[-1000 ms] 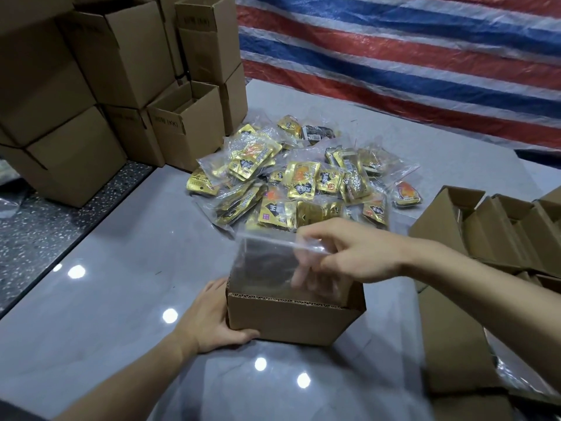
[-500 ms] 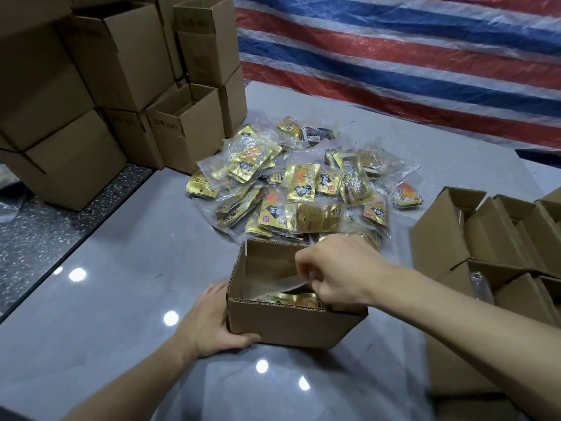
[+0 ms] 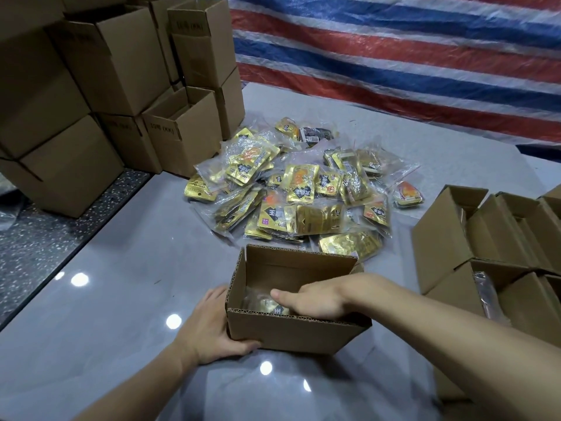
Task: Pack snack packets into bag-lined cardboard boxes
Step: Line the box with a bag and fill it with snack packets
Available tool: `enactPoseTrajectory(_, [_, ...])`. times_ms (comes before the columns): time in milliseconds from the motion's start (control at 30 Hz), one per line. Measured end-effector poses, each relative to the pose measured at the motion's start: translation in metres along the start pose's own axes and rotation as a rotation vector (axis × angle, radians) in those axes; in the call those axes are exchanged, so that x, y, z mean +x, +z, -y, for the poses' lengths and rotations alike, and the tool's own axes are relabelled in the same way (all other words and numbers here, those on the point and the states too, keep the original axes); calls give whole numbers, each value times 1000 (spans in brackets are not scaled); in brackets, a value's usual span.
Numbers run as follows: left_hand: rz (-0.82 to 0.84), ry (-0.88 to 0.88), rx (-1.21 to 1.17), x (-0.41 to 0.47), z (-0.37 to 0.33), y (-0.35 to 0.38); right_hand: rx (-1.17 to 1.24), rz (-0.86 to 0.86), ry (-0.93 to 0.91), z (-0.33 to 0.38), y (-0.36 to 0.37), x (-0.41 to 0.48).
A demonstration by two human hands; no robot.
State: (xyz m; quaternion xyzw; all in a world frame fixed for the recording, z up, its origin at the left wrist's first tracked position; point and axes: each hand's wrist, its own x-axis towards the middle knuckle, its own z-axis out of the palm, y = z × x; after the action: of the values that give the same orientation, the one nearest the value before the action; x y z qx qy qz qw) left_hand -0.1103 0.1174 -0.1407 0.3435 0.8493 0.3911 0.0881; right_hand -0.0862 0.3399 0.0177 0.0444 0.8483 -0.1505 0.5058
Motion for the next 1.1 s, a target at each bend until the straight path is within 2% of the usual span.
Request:
enactPoseTrajectory(100, [-6, 0, -4, 0, -2, 0, -11, -40, -48, 2, 0, -1])
enactPoseTrajectory(167, [-26, 2, -20, 0, -3, -1, -3, -127, -160, 1, -9, -10])
enactPoseTrajectory(267, [-28, 4, 0, 0, -2, 0, 219, -249, -385, -2, -30, -27])
enactPoseTrajectory(333, [-40, 4, 30, 0, -1, 1, 365, -419, -528, -6, -49, -36])
enactPoseTrajectory(400, [-50, 5, 44, -1, -2, 2, 422, -656, -564, -13, -69, -35])
enactPoseTrajectory(500, [-57, 10, 48, 0, -3, 3, 334, -977, -412, -28, -95, -9])
enactPoseTrajectory(567, [-71, 21, 47, 0, -5, 2, 260, -1060, -263, -41, -108, 17])
enactPoseTrajectory(733, [-97, 60, 46, 0, -8, 0, 207, -933, -92, -46, -112, 86])
enactPoseTrajectory(867, [-87, 73, 72, -1, -11, -1, 85, -1035, 50, -34, -105, 106])
enactPoseTrajectory(1100, [-87, 57, 82, -1, -10, 1, -91, -1080, 46, -24, -95, 87])
